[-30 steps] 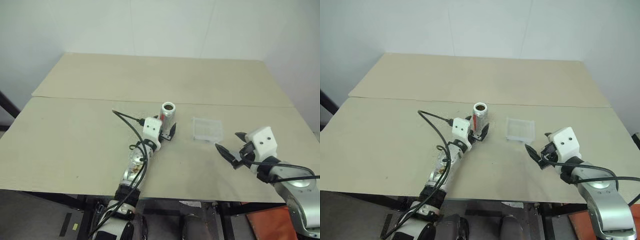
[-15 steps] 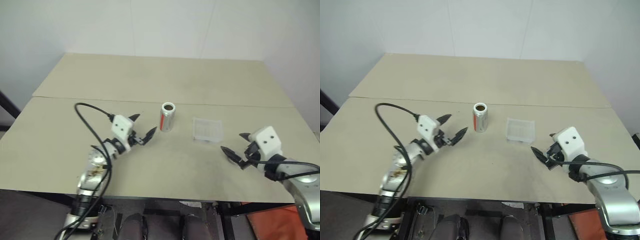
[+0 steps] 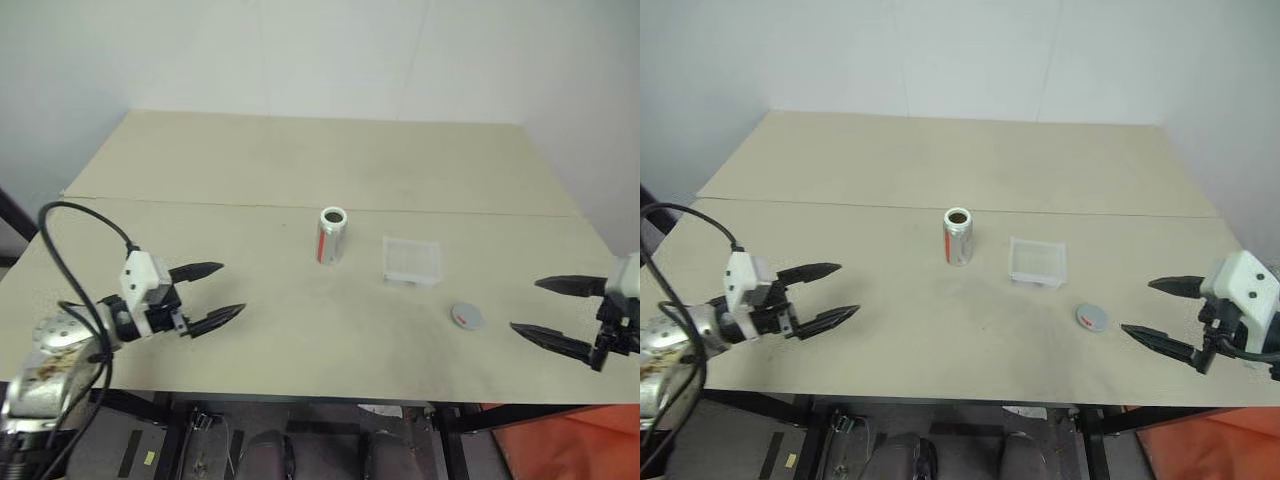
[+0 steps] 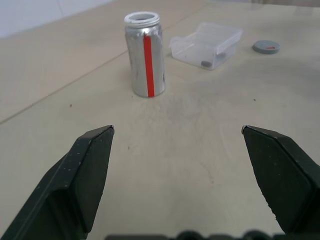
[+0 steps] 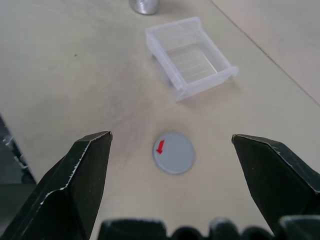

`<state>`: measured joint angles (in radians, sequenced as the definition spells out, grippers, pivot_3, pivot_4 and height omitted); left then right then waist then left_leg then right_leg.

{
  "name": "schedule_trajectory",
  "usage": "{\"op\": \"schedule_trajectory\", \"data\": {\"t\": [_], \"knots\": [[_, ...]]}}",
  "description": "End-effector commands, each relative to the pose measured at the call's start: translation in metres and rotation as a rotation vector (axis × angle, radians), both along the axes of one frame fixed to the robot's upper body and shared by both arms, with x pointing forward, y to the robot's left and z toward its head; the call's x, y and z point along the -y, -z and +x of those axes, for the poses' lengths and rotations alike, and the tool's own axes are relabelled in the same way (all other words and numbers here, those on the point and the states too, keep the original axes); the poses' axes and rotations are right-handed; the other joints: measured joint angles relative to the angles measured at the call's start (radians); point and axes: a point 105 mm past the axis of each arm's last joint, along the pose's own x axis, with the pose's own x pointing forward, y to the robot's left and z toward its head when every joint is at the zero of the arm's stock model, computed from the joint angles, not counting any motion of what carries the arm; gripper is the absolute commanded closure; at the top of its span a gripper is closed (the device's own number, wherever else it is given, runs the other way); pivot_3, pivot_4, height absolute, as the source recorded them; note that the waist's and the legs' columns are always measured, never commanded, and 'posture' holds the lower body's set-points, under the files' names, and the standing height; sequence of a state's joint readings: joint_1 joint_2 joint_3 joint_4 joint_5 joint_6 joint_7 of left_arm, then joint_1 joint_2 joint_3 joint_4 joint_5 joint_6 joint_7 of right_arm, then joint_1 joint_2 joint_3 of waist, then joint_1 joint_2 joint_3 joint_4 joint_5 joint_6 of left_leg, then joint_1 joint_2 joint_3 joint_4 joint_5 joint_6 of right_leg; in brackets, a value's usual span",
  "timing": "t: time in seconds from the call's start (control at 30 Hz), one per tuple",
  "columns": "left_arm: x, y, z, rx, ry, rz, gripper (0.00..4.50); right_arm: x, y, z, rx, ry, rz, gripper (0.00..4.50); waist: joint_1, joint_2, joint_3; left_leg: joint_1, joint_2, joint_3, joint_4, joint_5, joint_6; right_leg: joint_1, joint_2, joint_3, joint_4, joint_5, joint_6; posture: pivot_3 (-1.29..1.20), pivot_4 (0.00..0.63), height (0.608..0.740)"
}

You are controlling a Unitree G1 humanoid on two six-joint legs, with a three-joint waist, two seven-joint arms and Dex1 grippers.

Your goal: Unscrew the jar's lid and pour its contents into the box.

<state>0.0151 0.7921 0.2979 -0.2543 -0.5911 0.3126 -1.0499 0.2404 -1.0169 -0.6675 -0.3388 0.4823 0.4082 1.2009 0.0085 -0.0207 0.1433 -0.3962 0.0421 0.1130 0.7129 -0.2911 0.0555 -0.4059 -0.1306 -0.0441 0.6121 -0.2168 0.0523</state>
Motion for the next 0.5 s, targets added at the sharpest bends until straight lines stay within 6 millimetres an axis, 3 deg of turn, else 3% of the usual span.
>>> {"op": "schedule_trajectory", "data": {"t": [0.03,0.23,0.37,0.5], "knots": [[0.001,-0.014,-0.010,0.028,0.007,-0.014,0.04,0.001,-0.014,-0.001,0.096,-0.061,-0.048,0.00,0.001,0.000,0.000,0.000,0.000,0.000,0.000,0.000,-0.001,0.000,0.000,0.000,0.000,0.000,0.000,0.00,0.150,0.740],[0.000,-0.023,-0.016,0.069,0.003,0.015,0.04,0.009,-0.038,0.016,0.130,-0.040,-0.093,0.00,0.001,0.002,0.000,0.003,0.000,0.002,0.000,0.001,-0.001,0.001,0.001,0.002,0.000,-0.001,-0.003,0.00,0.150,0.740],[0.003,-0.037,-0.024,0.037,0.087,0.001,0.04,0.003,-0.062,0.013,0.078,-0.104,-0.054,0.00,0.002,0.002,0.001,0.003,0.001,0.002,-0.002,0.001,-0.002,0.000,0.001,0.002,0.000,-0.003,-0.006,0.00,0.150,0.740],[-0.003,-0.046,-0.019,0.109,0.061,0.002,0.04,0.002,-0.065,0.009,0.058,-0.128,-0.092,0.00,0.004,0.002,0.001,0.003,0.002,0.002,-0.002,0.001,-0.002,0.001,0.001,0.001,0.000,-0.003,-0.006,0.00,0.150,0.740]]}}
